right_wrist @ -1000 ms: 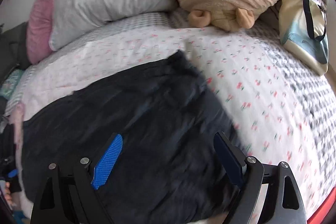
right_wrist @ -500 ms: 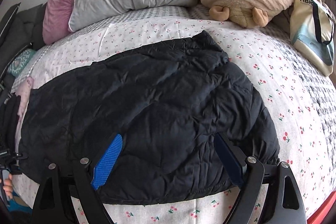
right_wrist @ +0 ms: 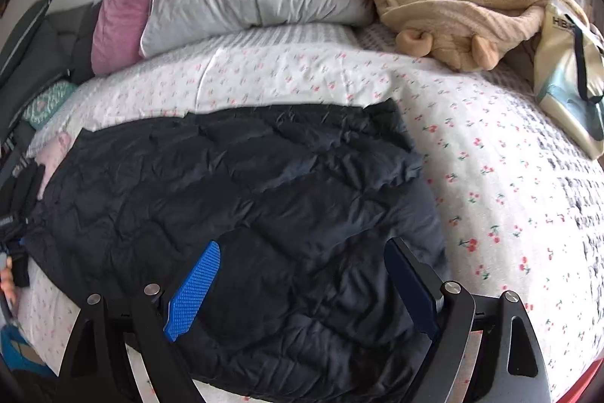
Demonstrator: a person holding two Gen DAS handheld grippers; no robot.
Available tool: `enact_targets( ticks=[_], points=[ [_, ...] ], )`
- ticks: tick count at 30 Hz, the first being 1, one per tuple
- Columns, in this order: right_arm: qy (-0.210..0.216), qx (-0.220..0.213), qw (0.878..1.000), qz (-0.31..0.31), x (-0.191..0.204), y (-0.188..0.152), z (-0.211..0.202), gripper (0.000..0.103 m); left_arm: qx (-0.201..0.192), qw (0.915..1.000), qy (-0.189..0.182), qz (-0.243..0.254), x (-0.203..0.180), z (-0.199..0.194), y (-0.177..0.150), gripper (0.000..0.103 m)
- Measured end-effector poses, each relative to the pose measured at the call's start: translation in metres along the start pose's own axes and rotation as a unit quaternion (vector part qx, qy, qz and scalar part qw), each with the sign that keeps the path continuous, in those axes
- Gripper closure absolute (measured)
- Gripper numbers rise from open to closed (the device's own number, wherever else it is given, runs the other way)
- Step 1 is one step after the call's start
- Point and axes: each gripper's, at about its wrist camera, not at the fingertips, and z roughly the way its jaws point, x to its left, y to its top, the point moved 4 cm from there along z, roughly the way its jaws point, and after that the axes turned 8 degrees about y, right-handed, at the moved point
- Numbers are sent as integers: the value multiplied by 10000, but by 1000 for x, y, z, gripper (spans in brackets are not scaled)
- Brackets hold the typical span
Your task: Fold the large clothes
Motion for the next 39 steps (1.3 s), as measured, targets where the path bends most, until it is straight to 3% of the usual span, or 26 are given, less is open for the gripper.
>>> enact_targets(
  ticks=[1, 4, 7, 11, 16, 19, 21, 22, 24, 26, 29, 34, 37, 39],
  points=[
    [-18, 90, 9999, -56, 2, -1, 5, 13, 38, 9998, 59, -195, 8, 0, -1, 26],
    [-248, 467, 9981, -305, 6, -6, 26, 13, 324, 9965, -378, -672, 18, -5, -11, 19],
    [-559, 765, 9934, -652, 8, -12, 49, 10, 461, 9906, -540, -1168, 34, -13, -24, 17],
    [-610, 940, 9925, -481, 3, -13, 67, 9, 466, 9842, -911, -1448, 34, -11, -32, 17],
    [-394, 701, 9966, -206, 3, -5, 54, 9, 488, 9717, -1818, -1424, 15, 6, -40, 17],
    [-256, 497, 9982, -219, 13, -1, 45, 9, 470, 9691, -1811, -1610, 16, 29, -43, 17],
    [-167, 252, 9991, -298, 20, 3, 37, 9, 481, 9624, -1953, -1823, 17, 41, -42, 18],
    [-130, 145, 9993, -323, 23, 5, 35, 9, 387, 9600, -2025, -1896, 16, 41, -40, 21],
    [50, -132, 9993, -357, 33, 10, 28, 9, 254, 9589, -2135, -1854, 10, 40, -37, 36],
    [302, -344, 9981, -415, 45, 15, 25, 9, 129, 9638, -2010, -1747, 4, 41, -36, 67],
    [591, -514, 9954, -545, 65, 21, 23, 11, 7, 9672, -1969, -1604, -4, 28, -28, 79],
    [947, -594, 9900, -858, 105, 22, 25, 33, -695, 9593, -2355, -1394, -10, -30, -11, 84],
    [1253, -461, 9863, -972, 128, 18, 36, 72, -1205, 9559, -2391, -1205, -11, -62, -6, 85],
    [1493, -293, 9835, -980, 144, 15, 47, 74, -1598, 9551, -2345, -857, -15, -86, -6, 85]
  ],
)
